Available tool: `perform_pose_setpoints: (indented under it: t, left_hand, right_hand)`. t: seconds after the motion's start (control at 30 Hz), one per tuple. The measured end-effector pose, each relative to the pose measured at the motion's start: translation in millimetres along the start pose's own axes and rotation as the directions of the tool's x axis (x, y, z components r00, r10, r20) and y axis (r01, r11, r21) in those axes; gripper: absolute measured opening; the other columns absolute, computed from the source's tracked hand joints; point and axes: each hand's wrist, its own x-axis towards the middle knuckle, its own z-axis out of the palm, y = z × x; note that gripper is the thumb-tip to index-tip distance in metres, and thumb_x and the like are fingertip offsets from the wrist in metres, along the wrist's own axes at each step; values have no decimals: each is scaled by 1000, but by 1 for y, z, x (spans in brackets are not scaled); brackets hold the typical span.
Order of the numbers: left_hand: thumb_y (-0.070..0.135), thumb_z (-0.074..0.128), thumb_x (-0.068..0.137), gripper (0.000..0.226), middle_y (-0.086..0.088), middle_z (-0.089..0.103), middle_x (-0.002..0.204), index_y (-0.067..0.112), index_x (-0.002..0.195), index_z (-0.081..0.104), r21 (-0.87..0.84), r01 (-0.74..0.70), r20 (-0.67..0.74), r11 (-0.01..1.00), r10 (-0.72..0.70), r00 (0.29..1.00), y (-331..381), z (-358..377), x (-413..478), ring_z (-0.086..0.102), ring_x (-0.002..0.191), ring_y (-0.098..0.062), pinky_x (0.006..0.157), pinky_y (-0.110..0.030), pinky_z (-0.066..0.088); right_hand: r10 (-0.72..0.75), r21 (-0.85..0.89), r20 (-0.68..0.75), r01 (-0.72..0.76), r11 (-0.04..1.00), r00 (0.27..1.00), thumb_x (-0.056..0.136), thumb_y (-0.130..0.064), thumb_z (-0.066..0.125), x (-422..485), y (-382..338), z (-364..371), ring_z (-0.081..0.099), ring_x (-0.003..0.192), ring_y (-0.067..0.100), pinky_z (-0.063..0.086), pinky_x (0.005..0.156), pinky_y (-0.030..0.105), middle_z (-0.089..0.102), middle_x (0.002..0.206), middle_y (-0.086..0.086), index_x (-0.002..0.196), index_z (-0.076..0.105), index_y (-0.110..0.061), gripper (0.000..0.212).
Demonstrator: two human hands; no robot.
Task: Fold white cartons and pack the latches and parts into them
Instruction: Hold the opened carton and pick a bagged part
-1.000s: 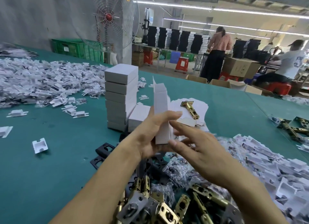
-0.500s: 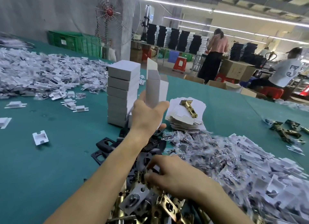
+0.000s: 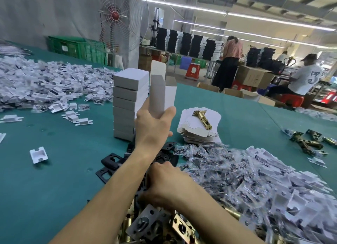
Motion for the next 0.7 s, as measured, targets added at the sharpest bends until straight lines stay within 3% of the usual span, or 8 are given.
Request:
perform_pose_setpoints:
  t: [0.13,0.23,0.33,0.4,0.5,0.63,0.7]
  left_hand:
    - [29,72,72,33,16,69,77,26,105,67,19,-15,-15,1000,15,1000,-1,-4,2,61,61,-1,49,-38,60]
    - [29,73,72,27,15,69,81,36,96,63,55,-21,-6,998,22,1000,-3,-3,3,60,55,1,52,-48,60]
    - [28,73,73,29,16,68,82,38,98,62,59,-34,-8,998,34,999,-3,-3,3,60,54,2,52,-51,60]
    - [26,72,75,34,17,68,83,35,106,62,61,-43,-12,997,44,999,-2,-4,3,60,55,3,52,-49,60]
    - [26,73,76,37,18,67,85,28,112,61,61,-48,-22,997,50,999,-2,-5,3,60,57,4,52,-45,61]
    - [28,72,77,38,19,67,83,27,113,64,46,-33,-12,998,34,999,-1,-6,3,62,64,2,54,-39,62]
    - [30,71,76,33,14,68,82,28,108,65,24,-30,-10,999,30,999,1,-7,2,62,65,0,53,-37,61]
  right_hand:
    - [27,-23,80,-25,999,996,72,-41,78,9,0,-7,55,72,29,40,58,31,54,77,7,63,41,-17,45]
    - [36,-53,123,-30,998,992,77,-38,75,12,-1,-6,51,69,28,35,49,25,48,71,7,61,40,-17,44]
    - [27,-86,181,-12,996,983,83,-36,69,13,-6,-4,53,73,29,39,53,28,54,84,12,72,46,-13,34]
    - [7,-84,194,9,996,981,86,-30,67,13,-10,-3,58,84,34,43,66,33,57,100,17,93,55,-11,24]
    - [8,-60,160,1,998,987,87,-19,64,11,-13,-1,61,100,40,44,72,36,54,101,16,117,58,-10,32]
    - [6,-14,133,-4,1000,991,86,-13,62,6,-14,-6,61,93,38,44,70,36,52,94,14,113,56,-9,29]
    - [-1,37,101,-3,999,995,86,-15,60,4,-14,-9,60,95,38,46,72,37,55,101,15,106,52,-12,22]
